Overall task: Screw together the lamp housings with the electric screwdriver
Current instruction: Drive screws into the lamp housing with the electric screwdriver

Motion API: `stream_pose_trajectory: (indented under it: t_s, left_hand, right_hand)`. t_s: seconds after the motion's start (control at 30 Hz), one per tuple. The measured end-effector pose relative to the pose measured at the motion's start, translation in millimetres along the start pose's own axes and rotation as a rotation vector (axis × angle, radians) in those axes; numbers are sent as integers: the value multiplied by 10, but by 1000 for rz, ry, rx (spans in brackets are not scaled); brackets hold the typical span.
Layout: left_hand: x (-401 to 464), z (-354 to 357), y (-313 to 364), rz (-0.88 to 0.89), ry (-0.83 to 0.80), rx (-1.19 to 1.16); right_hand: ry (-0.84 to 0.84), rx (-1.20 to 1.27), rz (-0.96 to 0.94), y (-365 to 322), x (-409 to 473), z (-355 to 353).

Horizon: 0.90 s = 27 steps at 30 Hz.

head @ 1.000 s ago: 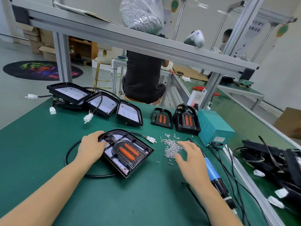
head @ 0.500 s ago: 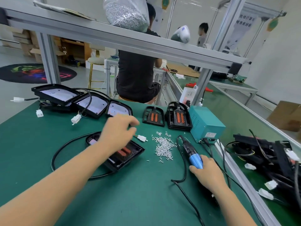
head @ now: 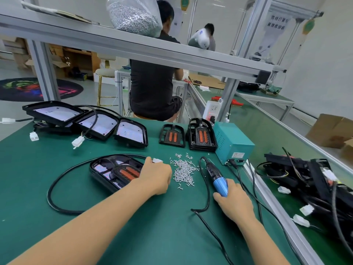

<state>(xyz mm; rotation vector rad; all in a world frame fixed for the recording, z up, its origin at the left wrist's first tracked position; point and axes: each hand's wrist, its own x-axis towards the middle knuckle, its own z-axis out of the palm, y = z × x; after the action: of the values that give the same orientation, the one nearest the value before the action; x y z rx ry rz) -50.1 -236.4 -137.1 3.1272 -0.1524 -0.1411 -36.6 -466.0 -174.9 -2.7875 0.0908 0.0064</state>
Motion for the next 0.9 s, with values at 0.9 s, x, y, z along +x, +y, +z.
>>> stream_pose_trajectory:
  t_s: [0.9]
  left_hand:
    - [-43, 160, 74, -20, 149, 249]
  right_hand:
    - [-136, -148, 40, -98, 180, -95]
